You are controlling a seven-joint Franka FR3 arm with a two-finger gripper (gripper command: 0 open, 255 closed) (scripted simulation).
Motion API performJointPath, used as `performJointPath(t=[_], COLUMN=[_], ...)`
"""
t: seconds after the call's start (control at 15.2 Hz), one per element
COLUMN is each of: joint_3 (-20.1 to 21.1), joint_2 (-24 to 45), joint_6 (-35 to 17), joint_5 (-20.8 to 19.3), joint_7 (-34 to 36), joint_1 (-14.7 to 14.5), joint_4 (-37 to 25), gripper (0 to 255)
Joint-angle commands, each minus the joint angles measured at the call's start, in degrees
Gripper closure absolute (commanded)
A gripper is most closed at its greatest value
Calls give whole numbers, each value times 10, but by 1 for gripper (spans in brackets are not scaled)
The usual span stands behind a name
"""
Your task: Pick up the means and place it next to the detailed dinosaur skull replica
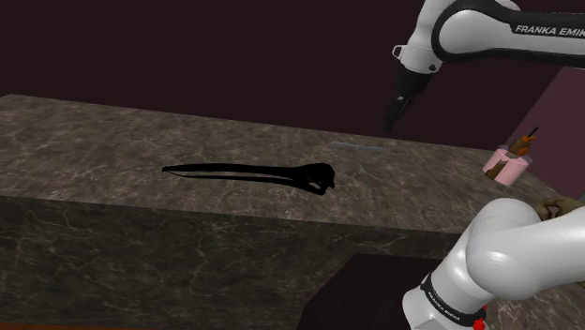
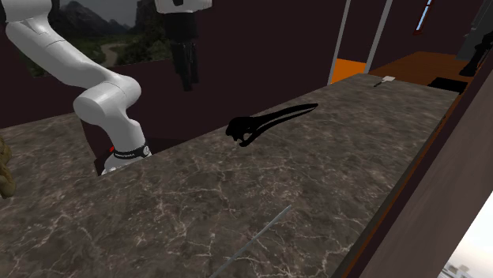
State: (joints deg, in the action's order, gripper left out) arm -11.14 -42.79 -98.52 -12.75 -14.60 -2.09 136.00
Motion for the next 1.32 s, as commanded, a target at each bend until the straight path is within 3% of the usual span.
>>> performJointPath(t=[0.0, 0.4, 0.73, 0.99, 1.25], joint_3=[-39, -139, -222, -286, -329], joint_2=[24, 113, 215, 318, 442], joint_6=[-31, -107, -165, -202, -219], joint_5=[-15, -27, 0, 60, 162], joint_7=[-53, -194, -323, -443, -582], joint_1=[-1, -21, -51, -79, -86], joint_4=[1, -22, -68, -121, -190], gripper=[0, 0, 0, 0, 0])
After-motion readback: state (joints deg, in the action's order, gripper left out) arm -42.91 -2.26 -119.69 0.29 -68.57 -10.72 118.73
